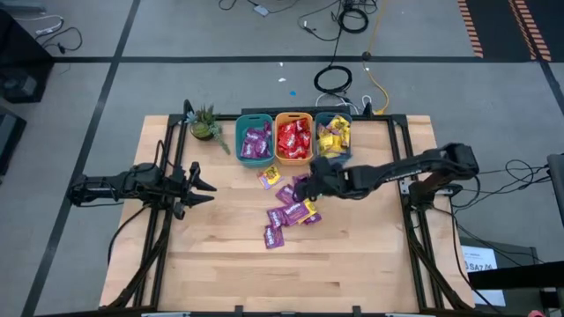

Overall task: Sort candy
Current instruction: Put the violet candy into the blue bin

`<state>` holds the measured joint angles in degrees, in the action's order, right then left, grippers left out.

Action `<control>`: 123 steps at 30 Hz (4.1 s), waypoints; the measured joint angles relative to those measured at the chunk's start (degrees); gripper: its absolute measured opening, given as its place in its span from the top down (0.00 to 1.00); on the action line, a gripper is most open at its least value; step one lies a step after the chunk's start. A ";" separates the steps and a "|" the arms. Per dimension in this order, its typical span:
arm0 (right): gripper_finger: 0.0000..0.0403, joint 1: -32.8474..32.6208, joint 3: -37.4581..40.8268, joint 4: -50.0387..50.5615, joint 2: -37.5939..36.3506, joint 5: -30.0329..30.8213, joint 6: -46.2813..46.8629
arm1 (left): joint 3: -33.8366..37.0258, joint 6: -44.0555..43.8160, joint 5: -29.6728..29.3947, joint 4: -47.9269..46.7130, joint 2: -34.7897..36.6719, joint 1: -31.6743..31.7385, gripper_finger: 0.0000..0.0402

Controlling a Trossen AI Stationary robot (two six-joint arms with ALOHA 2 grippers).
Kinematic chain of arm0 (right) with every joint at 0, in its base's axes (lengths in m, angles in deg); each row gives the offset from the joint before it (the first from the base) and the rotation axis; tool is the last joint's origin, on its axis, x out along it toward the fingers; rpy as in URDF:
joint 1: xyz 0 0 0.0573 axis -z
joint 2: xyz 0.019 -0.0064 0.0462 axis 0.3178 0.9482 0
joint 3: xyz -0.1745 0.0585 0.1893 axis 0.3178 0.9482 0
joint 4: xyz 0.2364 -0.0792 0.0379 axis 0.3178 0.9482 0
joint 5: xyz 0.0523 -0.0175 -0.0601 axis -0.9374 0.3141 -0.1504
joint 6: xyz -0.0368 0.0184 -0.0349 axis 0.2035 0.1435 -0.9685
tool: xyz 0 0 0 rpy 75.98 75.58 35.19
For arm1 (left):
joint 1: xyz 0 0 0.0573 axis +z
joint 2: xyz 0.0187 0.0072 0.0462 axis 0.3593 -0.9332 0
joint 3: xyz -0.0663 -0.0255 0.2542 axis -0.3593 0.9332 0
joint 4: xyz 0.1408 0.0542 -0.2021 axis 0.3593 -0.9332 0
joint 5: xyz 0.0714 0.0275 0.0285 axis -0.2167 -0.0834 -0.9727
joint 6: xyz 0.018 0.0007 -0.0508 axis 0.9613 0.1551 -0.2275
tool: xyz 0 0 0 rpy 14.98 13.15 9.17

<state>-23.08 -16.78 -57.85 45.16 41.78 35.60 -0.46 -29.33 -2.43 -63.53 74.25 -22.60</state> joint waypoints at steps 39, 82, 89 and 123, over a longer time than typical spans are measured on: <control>0.99 -2.17 4.26 -6.55 -5.37 -1.51 -13.01 | -0.02 0.00 0.02 -0.02 -0.01 0.01 0.65; 0.46 19.38 -67.40 22.65 40.74 -18.16 -38.41 | -0.02 0.00 0.01 -0.02 -0.01 0.01 0.65; 0.46 19.36 -67.38 22.63 40.74 -18.32 -38.41 | -0.02 0.01 0.01 -0.02 -0.01 0.00 0.65; 0.46 0.58 -64.75 54.95 31.91 -4.51 -21.40 | -0.02 0.00 0.00 -0.01 -0.01 0.01 0.65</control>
<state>-22.49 -81.52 -2.90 77.07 37.27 14.20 -0.48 -29.33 -2.43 -63.54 74.24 -22.59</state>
